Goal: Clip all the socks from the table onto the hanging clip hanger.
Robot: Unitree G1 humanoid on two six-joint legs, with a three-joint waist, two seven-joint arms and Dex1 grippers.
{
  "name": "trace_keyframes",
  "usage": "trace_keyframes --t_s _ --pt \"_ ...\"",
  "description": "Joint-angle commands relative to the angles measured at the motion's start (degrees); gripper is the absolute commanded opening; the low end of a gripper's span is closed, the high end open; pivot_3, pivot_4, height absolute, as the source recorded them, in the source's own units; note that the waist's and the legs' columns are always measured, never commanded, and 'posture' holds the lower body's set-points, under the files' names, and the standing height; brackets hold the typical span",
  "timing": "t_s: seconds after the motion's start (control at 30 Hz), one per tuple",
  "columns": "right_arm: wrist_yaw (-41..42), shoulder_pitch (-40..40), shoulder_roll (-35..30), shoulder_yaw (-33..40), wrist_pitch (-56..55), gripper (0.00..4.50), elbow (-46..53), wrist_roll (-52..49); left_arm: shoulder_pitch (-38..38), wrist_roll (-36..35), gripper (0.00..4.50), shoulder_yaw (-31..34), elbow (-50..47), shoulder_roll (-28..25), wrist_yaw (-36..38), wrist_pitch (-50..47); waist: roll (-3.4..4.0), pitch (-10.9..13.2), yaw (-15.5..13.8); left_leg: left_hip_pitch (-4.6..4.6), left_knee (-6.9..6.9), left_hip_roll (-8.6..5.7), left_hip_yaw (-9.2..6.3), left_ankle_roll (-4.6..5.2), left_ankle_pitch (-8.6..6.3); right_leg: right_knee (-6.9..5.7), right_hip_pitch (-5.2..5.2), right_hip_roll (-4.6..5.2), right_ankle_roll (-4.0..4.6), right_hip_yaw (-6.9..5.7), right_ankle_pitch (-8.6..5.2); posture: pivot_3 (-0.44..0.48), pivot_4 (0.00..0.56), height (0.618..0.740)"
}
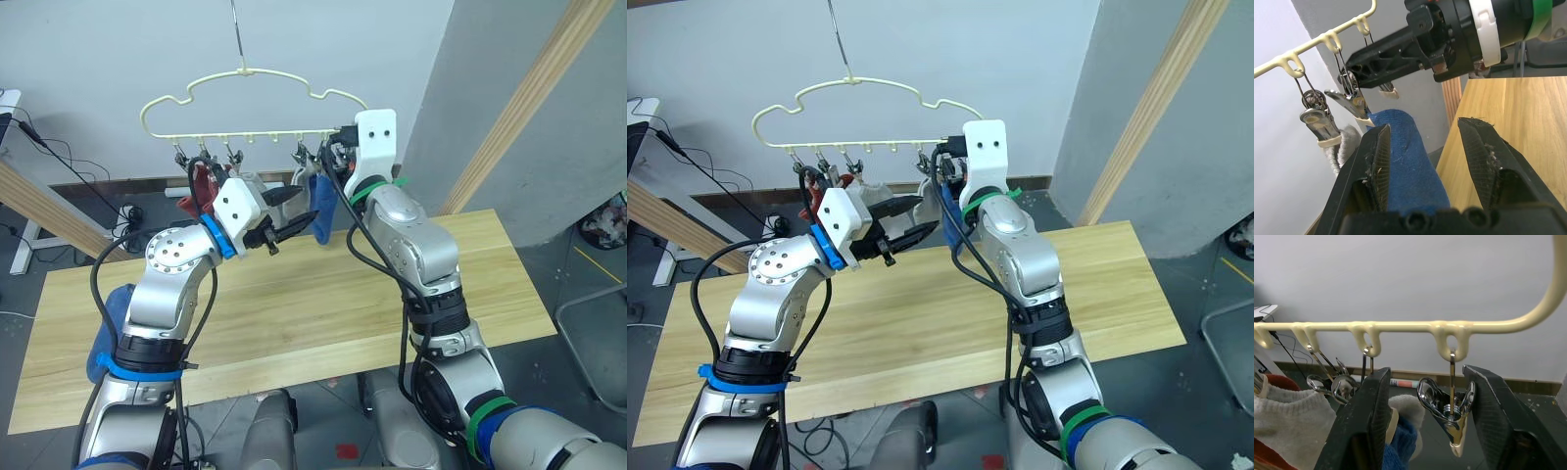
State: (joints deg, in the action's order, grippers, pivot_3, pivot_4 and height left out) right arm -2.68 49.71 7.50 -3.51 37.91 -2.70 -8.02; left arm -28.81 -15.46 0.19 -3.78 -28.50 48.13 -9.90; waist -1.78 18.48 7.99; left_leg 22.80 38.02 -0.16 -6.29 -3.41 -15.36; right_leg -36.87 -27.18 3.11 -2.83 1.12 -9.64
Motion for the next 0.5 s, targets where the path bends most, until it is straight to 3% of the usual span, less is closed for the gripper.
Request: trace_keyframes --t_s 0.03,0.13,0.2,0.4,0.5 --pt "-0.07 1.06 1.52 0.04 -1.76 1.22 1.27 -0.09 0.37 -0.31 2.42 -0.02 -1.7 -0.18 -0.09 0.68 0.0 0.0 0.0 0.0 0.0 0.0 0.0 0.0 0.0 0.0 0.0 0.0 0.0 0.0 0.0 -0.154 0.298 0.74" --pt "-0.19 1.12 1.49 0.2 -1.94 0.35 1.17 -0.05 0.76 -0.48 2.42 0.09 -2.04 -0.04 -0.37 0.43 0.0 0.0 0.0 0.0 0.0 0.0 0.0 0.0 0.0 0.0 0.0 0.0 0.0 0.0 0.0 -0.154 0.298 0.74" --pt "-0.22 1.17 1.47 0.25 -2.03 0.0 1.11 -0.05 1.34 -0.46 2.42 0.25 -2.37 0.06 -0.82 0.34 0.0 0.0 0.01 0.0 0.0 0.0 0.0 0.0 0.0 0.0 0.0 0.0 0.0 0.0 0.0 -0.154 0.298 0.74" --pt "-0.08 1.15 1.27 0.36 -2.1 0.0 1.25 -0.11 4.14 0.24 2.42 0.67 -3.92 -0.2 -2.87 0.38 0.0 0.0 -0.01 0.0 0.0 0.0 0.0 0.0 0.0 0.0 0.0 0.0 0.0 0.0 0.0 -0.153 0.299 0.74" --pt "0.03 1.21 1.16 0.36 -2.09 0.0 1.28 -0.11 7.13 1.74 2.42 2.45 -3.88 0.22 -7.34 0.15 0.0 0.0 0.03 -0.01 0.0 0.01 0.0 0.0 0.0 0.0 0.0 0.0 0.0 0.0 0.0 -0.154 0.3 0.74"
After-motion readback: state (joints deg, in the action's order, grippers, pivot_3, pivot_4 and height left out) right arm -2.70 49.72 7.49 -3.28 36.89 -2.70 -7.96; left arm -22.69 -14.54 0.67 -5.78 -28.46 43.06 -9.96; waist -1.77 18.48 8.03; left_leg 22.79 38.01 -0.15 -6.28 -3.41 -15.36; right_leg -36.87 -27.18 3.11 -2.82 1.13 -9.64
